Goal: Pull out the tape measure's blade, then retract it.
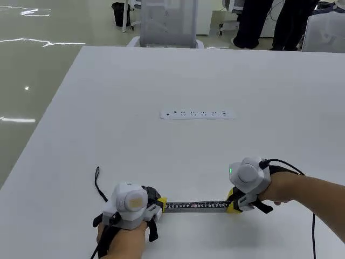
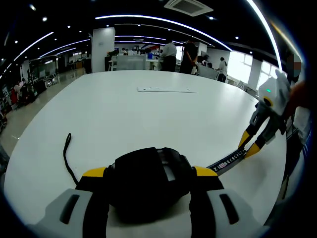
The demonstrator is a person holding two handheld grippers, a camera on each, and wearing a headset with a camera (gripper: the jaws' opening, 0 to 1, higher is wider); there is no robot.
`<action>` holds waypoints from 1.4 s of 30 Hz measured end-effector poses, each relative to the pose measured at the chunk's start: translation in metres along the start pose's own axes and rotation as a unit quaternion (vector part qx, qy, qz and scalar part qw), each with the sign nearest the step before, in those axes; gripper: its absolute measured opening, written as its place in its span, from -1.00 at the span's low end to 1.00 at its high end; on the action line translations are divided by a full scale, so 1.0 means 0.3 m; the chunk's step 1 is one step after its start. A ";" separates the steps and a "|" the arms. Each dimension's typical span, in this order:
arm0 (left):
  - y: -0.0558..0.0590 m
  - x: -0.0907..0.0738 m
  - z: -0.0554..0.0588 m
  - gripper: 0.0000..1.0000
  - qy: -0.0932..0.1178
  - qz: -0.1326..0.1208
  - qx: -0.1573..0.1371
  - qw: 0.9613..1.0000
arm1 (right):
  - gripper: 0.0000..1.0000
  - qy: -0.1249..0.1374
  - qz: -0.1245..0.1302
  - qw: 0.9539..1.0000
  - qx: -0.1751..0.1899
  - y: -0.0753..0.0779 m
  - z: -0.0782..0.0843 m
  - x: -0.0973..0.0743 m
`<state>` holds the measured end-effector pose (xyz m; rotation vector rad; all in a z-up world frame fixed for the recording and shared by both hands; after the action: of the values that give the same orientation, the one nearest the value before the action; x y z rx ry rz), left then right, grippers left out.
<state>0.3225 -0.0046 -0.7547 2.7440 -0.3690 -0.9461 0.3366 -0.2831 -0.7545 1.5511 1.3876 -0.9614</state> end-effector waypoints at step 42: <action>-0.001 0.002 0.001 0.26 -0.002 0.000 -0.002 1.000 | -0.72 0.003 0.004 1.000 0.002 0.004 -0.043 0.018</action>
<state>0.3229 -0.0045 -0.7553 2.7386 -0.3683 -0.9509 0.3384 -0.2694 -0.7545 1.5636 1.3838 -0.9554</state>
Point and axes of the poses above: the centre of the closed fingertips' face, and the gripper's own axes: x roughly forward along the fingers, y roughly to its right, z roughly out of its underside, the point moved 9 cm from there along -x, roughly backward along the fingers, and after that the axes turned 15 degrees about -x, right-handed, at the moved point
